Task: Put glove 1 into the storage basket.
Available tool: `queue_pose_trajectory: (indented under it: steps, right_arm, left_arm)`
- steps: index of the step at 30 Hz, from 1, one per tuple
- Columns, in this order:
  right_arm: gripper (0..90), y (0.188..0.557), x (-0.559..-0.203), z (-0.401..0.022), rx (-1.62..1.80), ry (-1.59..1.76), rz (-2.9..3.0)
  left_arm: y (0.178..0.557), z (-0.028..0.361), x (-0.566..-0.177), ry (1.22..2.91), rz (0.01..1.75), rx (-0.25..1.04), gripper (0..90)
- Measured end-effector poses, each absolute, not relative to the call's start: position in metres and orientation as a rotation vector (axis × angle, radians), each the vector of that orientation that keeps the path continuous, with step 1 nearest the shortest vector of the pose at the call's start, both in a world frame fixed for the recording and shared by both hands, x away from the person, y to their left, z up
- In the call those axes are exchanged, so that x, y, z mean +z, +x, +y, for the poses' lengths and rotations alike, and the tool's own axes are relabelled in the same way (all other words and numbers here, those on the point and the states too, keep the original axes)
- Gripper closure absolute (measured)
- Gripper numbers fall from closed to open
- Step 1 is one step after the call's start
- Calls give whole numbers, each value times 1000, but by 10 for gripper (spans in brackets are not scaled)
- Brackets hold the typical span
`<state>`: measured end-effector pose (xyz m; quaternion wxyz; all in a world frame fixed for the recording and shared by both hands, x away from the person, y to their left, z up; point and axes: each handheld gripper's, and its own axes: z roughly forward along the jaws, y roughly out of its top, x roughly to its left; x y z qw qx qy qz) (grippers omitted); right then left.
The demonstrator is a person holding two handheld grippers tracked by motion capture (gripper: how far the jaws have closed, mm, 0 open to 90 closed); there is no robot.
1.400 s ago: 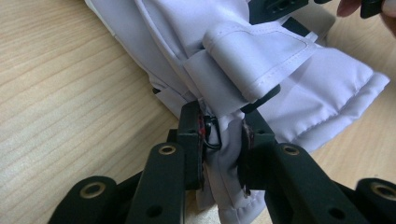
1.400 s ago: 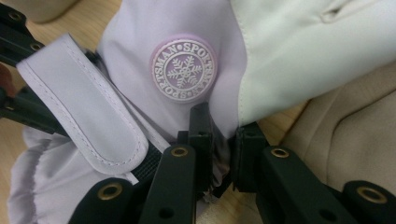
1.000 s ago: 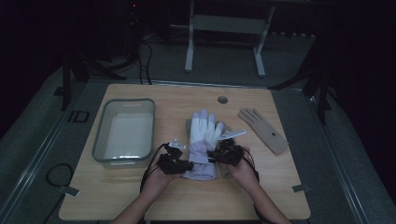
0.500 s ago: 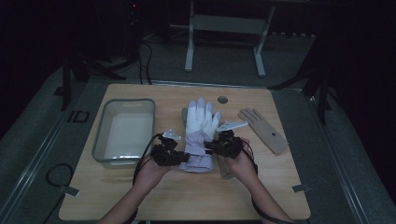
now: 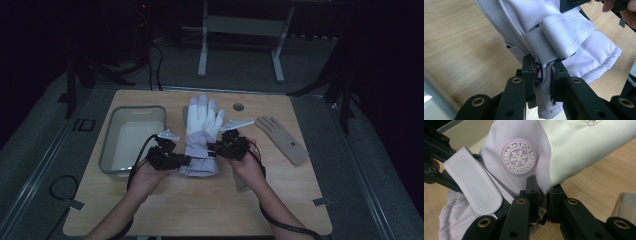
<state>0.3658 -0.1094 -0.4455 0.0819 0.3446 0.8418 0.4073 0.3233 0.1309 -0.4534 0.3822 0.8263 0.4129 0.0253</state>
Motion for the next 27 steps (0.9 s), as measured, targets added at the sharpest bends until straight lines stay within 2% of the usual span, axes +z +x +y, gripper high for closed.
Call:
queue_pose_trajectory:
  steps: [14,27]
  right_arm:
    - [819,375,-416,-55,1300,931,2520]
    - [819,383,-410,16,1296,845,2579]
  left_arm:
    - [320,188,-417,2101,1099,144,781]
    - [310,253,-418,2031,1198,168,781]
